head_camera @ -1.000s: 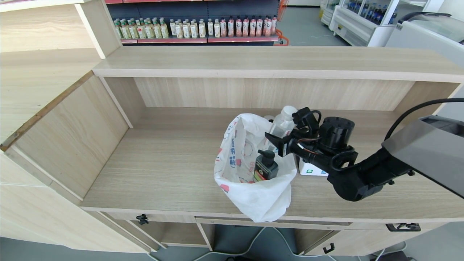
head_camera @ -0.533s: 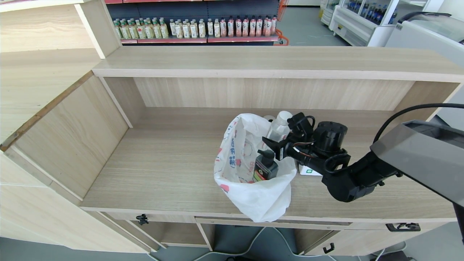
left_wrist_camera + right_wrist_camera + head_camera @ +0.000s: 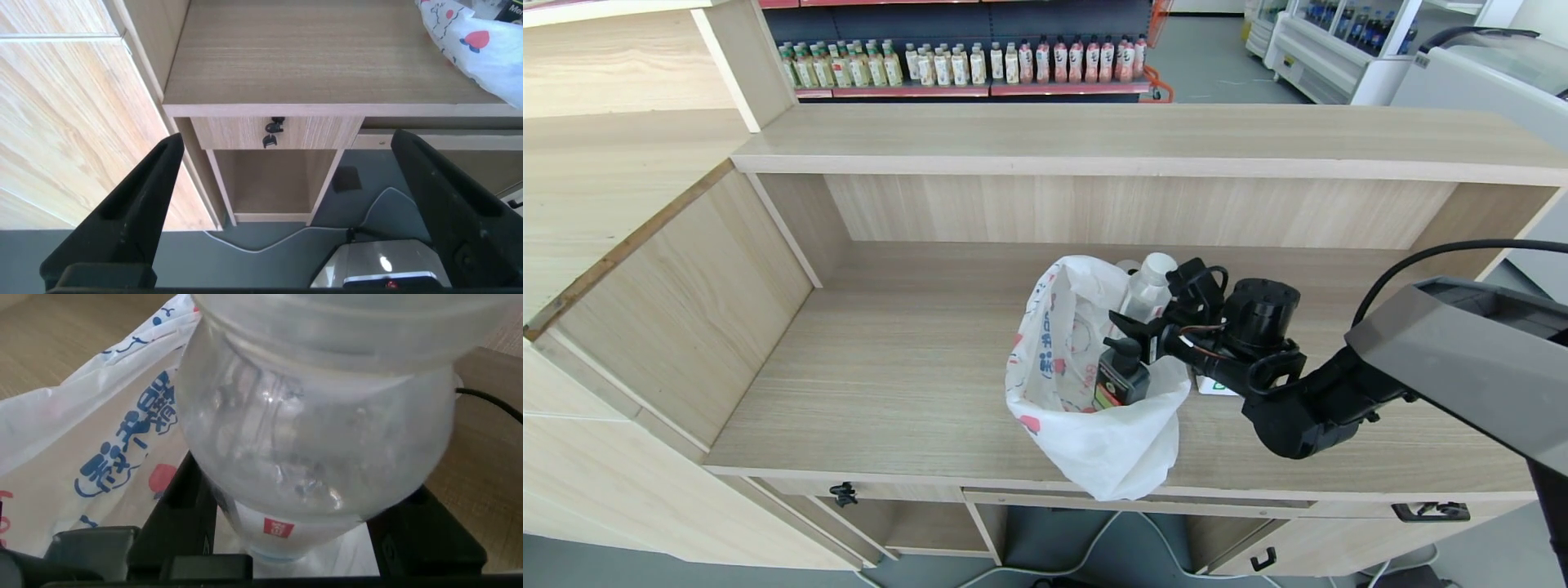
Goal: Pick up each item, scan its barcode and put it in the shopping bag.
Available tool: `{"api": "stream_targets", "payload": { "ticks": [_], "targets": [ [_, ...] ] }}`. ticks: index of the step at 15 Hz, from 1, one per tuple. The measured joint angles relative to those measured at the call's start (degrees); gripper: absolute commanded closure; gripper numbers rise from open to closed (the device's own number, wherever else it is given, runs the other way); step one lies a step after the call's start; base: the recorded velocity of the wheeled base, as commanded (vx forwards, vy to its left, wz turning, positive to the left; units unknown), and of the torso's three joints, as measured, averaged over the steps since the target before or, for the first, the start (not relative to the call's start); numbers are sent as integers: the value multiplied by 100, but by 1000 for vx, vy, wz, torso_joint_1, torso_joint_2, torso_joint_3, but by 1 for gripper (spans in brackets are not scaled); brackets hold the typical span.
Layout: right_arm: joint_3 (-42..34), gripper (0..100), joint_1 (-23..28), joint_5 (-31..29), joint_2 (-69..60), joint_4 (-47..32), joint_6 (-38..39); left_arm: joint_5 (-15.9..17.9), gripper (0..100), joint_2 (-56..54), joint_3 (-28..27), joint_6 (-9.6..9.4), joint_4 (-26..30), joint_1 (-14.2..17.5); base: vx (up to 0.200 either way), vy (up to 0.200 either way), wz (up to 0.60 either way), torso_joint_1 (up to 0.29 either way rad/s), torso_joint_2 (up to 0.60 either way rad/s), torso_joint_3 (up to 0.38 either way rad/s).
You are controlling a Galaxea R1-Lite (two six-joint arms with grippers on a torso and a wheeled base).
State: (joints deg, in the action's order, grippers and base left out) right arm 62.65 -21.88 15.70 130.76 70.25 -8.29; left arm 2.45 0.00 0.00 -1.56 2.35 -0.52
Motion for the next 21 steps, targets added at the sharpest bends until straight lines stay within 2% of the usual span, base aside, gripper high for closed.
{"api": "stream_targets", "payload": {
  "ticks": [3,4,10,16,21],
  "targets": [
    [-35,100,4,6,23,11,-68,0,0,0,0,-2,0,1,0,0,0,0,0,0],
    [-39,0,4,6,26,9,-73,0,0,0,0,-2,2,1,0,0,0,0,0,0],
    [-33,0,37,219,-101,-79,-16,0,0,0,0,-2,2,0,0,0,0,0,0,0],
    [-143,0,151,444,-802,-319,329,0,0,0,0,0,2,0,0,0,0,0,0,0],
    [-874,0,273,460,-2188,-913,400,0,0,0,0,0,2,0,0,0,0,0,0,0]
  ]
}}
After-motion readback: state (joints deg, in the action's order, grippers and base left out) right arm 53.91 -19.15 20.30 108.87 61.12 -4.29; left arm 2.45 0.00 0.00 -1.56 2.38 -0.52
